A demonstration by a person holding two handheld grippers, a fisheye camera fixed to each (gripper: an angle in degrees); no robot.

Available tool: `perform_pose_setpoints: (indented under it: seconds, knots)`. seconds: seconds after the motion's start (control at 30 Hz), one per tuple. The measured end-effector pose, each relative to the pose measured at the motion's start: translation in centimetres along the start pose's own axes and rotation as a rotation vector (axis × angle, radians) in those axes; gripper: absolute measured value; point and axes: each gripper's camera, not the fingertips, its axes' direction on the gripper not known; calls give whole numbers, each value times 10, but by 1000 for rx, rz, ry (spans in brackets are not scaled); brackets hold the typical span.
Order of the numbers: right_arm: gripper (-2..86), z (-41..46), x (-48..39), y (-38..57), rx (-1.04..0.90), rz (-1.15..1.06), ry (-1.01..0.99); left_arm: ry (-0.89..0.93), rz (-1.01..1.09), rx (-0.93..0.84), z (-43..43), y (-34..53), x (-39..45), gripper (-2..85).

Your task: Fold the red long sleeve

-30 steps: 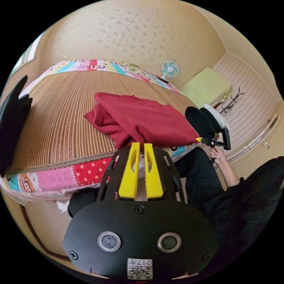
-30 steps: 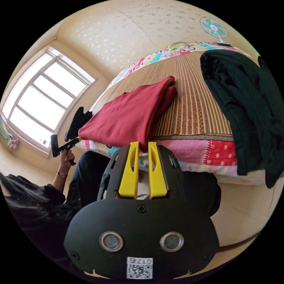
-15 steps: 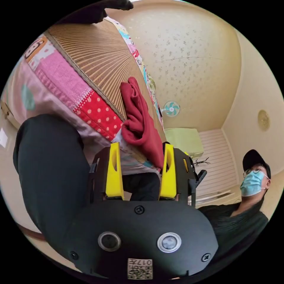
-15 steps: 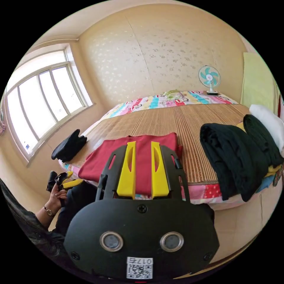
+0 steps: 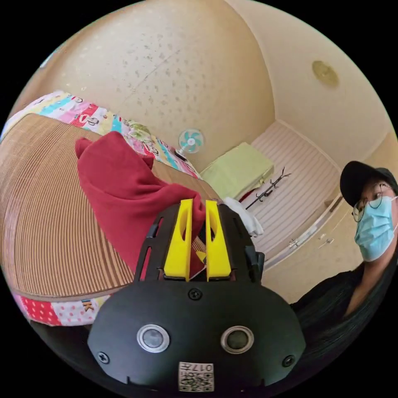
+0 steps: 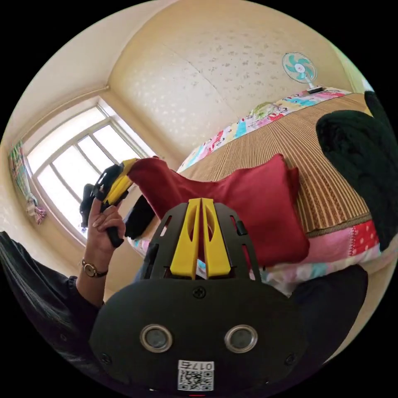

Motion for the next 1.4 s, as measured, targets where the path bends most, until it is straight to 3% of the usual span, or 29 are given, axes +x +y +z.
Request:
perform_pose_setpoints:
  seconds: [0.13, 0.23, 0.3, 0.4, 0.43, 0.5, 0.6, 0.77, 0.9, 1.07, 1.17, 1.33, 1.4]
  knots:
    - [44, -86, 47, 3, -19, 214, 57, 151, 120, -254, 145, 41, 67, 72]
    - [83, -130, 66, 3, -44, 270, 32, 295, 172, -310, 176, 78, 86, 62]
    - [106, -145, 72, 1, -63, 301, 27, 235, 157, -263, 161, 89, 80, 90]
    - [146, -154, 75, -10, -84, 357, -78, -91, 20, -177, 121, 102, 43, 149]
    - [163, -151, 74, -17, -91, 377, -128, -213, -67, -174, 112, 108, 23, 164]
    - [190, -142, 71, -29, -110, 401, -187, -280, -210, -240, 117, 123, -12, 168]
    - [224, -115, 73, -49, -158, 495, -285, -106, -386, -482, 174, 166, -57, 134]
    - [222, -82, 78, -83, -186, 550, -395, 26, -304, -522, 200, 217, -4, 79]
    - [192, -77, 79, -106, -173, 617, -658, 23, -136, -598, 190, 235, 78, 81]
    - [174, -146, 36, -146, -91, 463, -793, 176, 145, -498, 129, 230, 169, 69]
    - [163, -202, 5, -196, -34, 280, -810, 115, 229, -449, 102, 222, 191, 81]
    - [139, -294, -27, -331, 125, -101, -734, 77, 183, -437, 100, 219, 170, 84]
    - [130, -307, -14, -365, 139, -120, -666, 110, 107, -460, 108, 217, 151, 84]
